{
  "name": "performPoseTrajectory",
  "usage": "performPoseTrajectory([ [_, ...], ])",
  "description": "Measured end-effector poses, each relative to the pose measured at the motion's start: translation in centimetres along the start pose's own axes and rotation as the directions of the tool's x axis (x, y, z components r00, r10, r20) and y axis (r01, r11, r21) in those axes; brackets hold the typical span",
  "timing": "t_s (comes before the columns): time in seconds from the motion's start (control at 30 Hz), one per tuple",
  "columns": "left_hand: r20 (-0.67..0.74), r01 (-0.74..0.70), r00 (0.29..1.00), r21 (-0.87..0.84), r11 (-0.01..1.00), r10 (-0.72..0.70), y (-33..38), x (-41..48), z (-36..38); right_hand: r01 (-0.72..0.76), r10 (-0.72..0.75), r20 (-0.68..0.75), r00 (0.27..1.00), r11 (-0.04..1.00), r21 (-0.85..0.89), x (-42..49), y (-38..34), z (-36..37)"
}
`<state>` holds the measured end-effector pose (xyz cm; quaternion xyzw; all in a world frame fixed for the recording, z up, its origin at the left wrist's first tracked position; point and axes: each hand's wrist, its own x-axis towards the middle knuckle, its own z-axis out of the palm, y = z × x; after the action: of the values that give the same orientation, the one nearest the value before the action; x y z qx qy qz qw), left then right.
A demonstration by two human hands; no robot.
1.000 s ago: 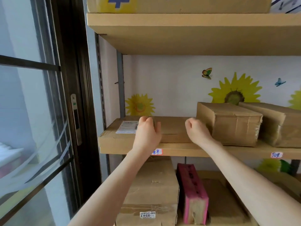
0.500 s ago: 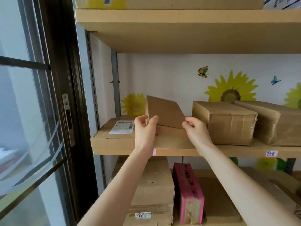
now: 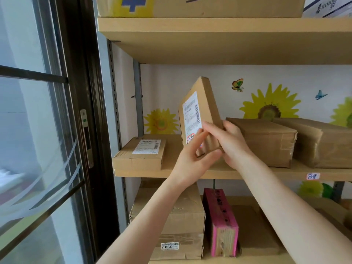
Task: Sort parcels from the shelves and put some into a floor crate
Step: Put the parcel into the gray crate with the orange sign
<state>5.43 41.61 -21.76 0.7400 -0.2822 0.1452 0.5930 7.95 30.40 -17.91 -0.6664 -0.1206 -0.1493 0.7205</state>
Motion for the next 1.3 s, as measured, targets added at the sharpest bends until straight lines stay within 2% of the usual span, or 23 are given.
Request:
performPoseTrajectory([
  [0.03, -0.059, -0.001, 0.998, -0.003, 1.0, 0.001, 0.0, -0.1, -0.1, -0.001, 0.003, -0.047, 0.999, 1.0, 0.03, -0.1, 0.0, -0.3],
  [0.07, -0.182, -0.003, 0.983, 0.015, 1.0, 0.006, -0.2, -0.1, -0.3, 0.001, 0.004, -0.083, 0.997, 0.998, 0.069, -0.3, 0.1, -0.6],
  [0.13, -0.398, 0.01, 0.917, 0.076, 0.997, 0.021, -0.7, -0.2, -0.8, -0.008, 0.025, -0.131, 0.991, 0.991, 0.13, -0.7, 0.6, -1.3],
  [0.2, -0.448, 0.101, 0.891, 0.041, 0.994, -0.072, -1.1, -0.3, -1.1, -0.034, 0.059, -0.127, 0.99, 0.981, 0.193, -1.2, 1.0, -1.7],
  [0.3, -0.431, 0.23, 0.862, -0.135, 0.964, -0.266, -1.1, -0.8, -1.4, -0.065, 0.09, -0.111, 0.99, 0.976, 0.207, -2.1, 1.4, -1.6],
  [0.47, -0.417, 0.245, 0.829, -0.331, 0.911, -0.374, -0.8, -3.0, -1.4, -0.048, 0.062, -0.072, 0.995, 0.982, 0.181, -5.1, 1.6, -2.3],
  [0.63, -0.303, 0.237, 0.877, -0.401, 0.885, -0.372, -0.7, -5.8, 1.4, -0.065, 0.093, -0.151, 0.984, 0.981, 0.184, -10.9, 2.9, -5.5],
  [0.77, -0.15, 0.262, 0.924, -0.424, 0.867, -0.353, -0.2, -7.8, 7.1, -0.052, 0.117, -0.331, 0.936, 0.978, 0.2, -16.7, 3.9, -10.0],
  [0.87, 0.024, 0.329, 0.935, -0.424, 0.844, -0.353, 0.2, -9.3, 12.7, -0.007, 0.135, -0.491, 0.86, 0.968, 0.252, -21.5, 4.2, -14.3],
  [1.0, 0.243, 0.396, 0.916, -0.426, 0.813, -0.319, 1.2, -12.2, 22.6, 0.012, 0.159, -0.693, 0.704, 0.972, 0.235, -29.0, 4.9, -21.6],
  [1.17, 0.533, 0.568, 0.779, -0.379, 0.73, -0.329, 4.0, -17.4, 38.4, -0.014, 0.179, -0.872, 0.456, 0.981, 0.194, -39.7, 4.7, -33.6],
  [1.3, 0.678, 0.635, 0.675, -0.332, 0.697, -0.291, 6.2, -21.2, 49.9, -0.021, 0.204, -0.927, 0.315, 0.978, 0.208, -46.9, 4.1, -42.6],
])
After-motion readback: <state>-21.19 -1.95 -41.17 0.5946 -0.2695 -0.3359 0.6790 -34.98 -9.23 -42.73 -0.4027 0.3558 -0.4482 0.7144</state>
